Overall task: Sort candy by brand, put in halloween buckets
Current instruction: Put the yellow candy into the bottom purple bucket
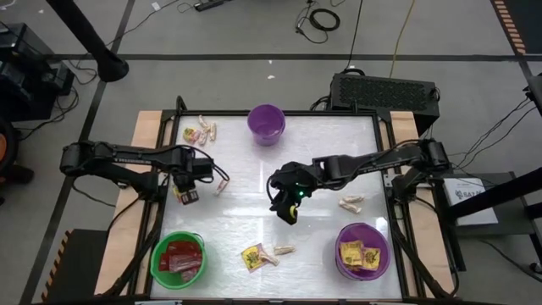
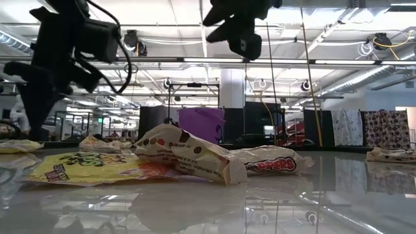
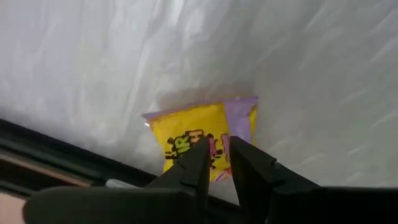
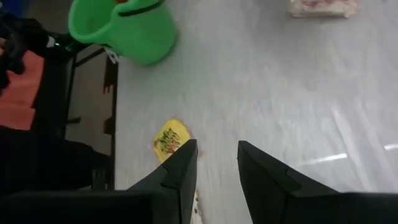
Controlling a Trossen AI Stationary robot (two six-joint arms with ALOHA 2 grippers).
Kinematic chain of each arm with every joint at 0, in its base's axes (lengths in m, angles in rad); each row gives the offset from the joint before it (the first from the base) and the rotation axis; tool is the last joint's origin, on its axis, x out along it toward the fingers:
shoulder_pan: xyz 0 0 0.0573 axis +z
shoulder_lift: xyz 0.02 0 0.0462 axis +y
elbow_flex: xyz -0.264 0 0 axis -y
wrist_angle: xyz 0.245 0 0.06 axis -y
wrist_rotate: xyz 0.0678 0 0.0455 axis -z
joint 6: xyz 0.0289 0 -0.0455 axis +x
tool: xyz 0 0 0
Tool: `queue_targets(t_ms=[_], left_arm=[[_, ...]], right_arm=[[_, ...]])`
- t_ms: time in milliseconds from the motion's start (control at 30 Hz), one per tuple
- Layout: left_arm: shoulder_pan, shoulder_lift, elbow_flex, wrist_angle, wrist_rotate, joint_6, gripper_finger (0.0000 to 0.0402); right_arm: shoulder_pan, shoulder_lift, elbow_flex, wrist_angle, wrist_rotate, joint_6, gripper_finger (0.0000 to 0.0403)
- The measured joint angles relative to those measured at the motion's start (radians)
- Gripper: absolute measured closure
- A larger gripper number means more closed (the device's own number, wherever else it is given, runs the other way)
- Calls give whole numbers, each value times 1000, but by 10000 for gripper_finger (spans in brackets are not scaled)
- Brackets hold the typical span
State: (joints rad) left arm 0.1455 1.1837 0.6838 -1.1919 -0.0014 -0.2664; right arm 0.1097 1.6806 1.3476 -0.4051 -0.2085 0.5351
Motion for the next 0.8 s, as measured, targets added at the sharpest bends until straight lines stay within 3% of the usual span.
queue_targets(t_ms=[233,567,800], left_arm=[[0,61,-22,47,-10,-104,331],[-16,184,-26,85,-21,-117,331],[-30,202,-26,105,-19,-121,280]], right_arm=[[1,-2,0,-13,-4,-1,293],[-17,-2,0,-69,-59,-22,293],[-33,-3,1,-98,-88,-34,293]])
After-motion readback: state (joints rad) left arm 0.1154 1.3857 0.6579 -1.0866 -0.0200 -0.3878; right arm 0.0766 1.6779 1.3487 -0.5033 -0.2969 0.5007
